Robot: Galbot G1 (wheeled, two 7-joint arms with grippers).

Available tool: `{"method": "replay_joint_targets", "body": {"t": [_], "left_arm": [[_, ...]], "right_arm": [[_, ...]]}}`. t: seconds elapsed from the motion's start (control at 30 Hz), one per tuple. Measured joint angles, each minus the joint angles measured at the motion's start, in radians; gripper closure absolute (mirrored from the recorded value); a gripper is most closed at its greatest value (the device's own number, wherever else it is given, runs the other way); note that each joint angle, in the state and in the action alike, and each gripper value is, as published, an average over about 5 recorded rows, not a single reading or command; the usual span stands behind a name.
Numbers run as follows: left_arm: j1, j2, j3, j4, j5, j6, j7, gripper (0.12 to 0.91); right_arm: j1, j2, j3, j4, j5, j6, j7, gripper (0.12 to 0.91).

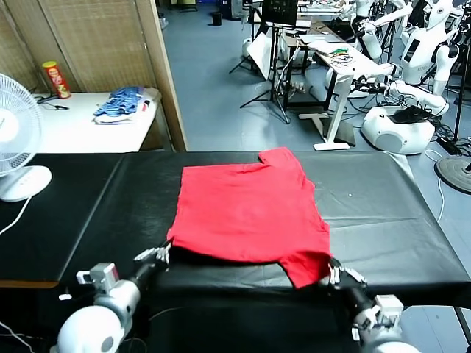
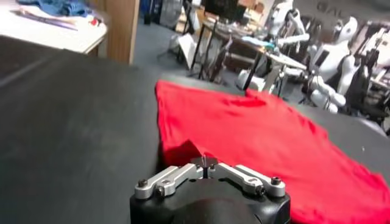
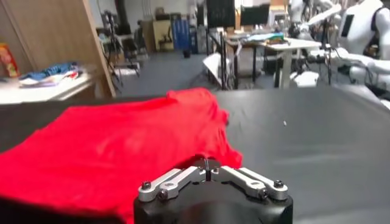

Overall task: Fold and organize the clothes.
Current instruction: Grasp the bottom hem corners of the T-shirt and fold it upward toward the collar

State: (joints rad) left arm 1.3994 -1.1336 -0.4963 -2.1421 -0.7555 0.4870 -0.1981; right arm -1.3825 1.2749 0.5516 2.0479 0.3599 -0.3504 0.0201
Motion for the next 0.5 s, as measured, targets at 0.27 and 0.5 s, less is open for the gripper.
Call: {"method": "replay_joint_targets", "body": {"t": [0.27, 0.5], "left_arm": [[-0.110, -0.009, 0.028, 0.100, 0.065, -0.026, 0.004, 0.904], [-0.185, -0.022, 0.059, 0.184, 0.138, -0.036, 0.005, 0.904]], "right_arm": [[0.187, 0.020, -0.080, -0.204, -0.036, 0.031, -0.003, 0.904], [0.315, 0.025, -0.123, -0.353, -0.049, 0.053, -0.002, 0.904]]}}
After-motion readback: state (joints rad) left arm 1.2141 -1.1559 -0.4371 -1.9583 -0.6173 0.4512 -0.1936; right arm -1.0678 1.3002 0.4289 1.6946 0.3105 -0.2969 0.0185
